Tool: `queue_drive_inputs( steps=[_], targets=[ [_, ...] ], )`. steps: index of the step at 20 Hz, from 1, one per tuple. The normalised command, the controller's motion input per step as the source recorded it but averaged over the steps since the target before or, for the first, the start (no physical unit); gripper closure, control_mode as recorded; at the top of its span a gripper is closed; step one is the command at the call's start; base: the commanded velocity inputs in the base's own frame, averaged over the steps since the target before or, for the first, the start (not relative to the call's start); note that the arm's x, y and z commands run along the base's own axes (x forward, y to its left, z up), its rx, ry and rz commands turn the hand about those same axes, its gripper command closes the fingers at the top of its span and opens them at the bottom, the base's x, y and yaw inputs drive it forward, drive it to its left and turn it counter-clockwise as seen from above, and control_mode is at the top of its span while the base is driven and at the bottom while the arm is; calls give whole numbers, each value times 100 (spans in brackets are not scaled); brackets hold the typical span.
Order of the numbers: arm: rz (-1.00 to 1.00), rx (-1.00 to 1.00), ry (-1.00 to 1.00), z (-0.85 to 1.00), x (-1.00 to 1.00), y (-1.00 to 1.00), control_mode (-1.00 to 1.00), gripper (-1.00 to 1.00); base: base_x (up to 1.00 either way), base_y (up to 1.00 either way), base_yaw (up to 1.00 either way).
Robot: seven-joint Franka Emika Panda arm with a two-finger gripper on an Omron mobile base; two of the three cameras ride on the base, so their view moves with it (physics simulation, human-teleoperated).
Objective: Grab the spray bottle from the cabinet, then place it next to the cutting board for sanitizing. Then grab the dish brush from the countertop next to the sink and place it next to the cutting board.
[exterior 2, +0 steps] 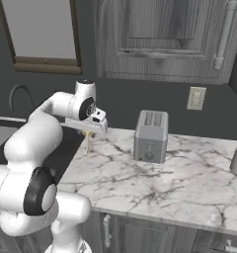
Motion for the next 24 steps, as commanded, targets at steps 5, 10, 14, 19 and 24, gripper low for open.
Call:
queue_drive_inputs(
  steps=[5,10,14,19,24],
  targets=[
    [0,0,1,87,-51,2,-100,100,0,0,0],
    [0,-1,-7,70,-50,8,-100,100,0,0,0],
    [2,-2,-35,50,-35,1,-100,100,0,0,0],
    [6,3,-40,33,-33,0,-100,100,0,0,0],
    [7,9,-24,30,-25,0,-100,100,0,0,0]
  ],
)
